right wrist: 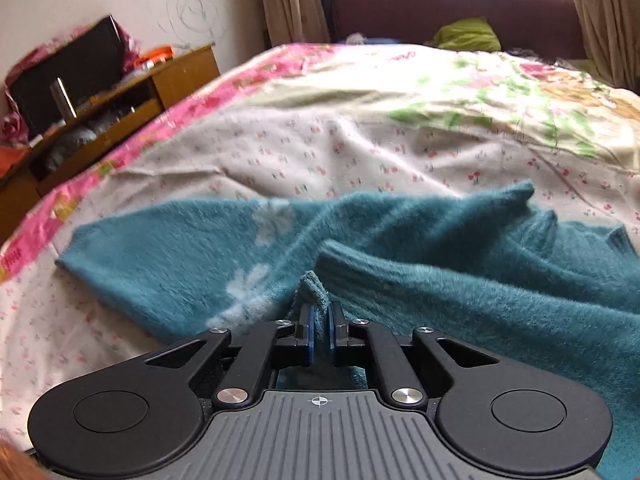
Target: Fold small clothes
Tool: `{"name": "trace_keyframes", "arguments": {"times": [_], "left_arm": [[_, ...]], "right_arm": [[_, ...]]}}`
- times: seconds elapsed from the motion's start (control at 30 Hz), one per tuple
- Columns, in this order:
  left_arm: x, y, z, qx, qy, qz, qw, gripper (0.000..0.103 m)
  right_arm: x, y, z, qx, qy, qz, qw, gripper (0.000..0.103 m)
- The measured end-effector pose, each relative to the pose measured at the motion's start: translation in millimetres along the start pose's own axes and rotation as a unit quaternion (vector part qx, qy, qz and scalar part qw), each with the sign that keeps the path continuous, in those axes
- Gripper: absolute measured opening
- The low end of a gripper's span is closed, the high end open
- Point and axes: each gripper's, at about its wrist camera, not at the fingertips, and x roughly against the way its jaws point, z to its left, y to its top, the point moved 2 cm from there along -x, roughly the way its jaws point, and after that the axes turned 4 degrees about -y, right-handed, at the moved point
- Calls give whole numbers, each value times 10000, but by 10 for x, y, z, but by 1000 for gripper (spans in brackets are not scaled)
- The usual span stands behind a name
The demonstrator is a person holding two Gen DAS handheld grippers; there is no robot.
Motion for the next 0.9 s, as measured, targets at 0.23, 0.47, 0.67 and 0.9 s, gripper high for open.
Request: {"name": "trace_keyframes", "arguments": {"times": [0.23, 0.47, 0.67, 0.9], "left_arm": [[-39, 1, -14, -59, 76, 36, 9999, 103], [-60, -9, -55, -204, 148, 37, 9997, 103], [69, 68, 76, 136, 6, -79, 9999, 103], [586, 120, 453, 609, 132, -654, 9959, 103]], "right_arm": [[4, -59, -23, -177, 52, -203, 9996, 8], [25, -77, 8, 141, 148, 89, 9998, 17], [379, 163, 305, 699, 254, -52, 9972, 18], [237, 401, 1470, 1988, 1066, 4, 9742, 29]]}}
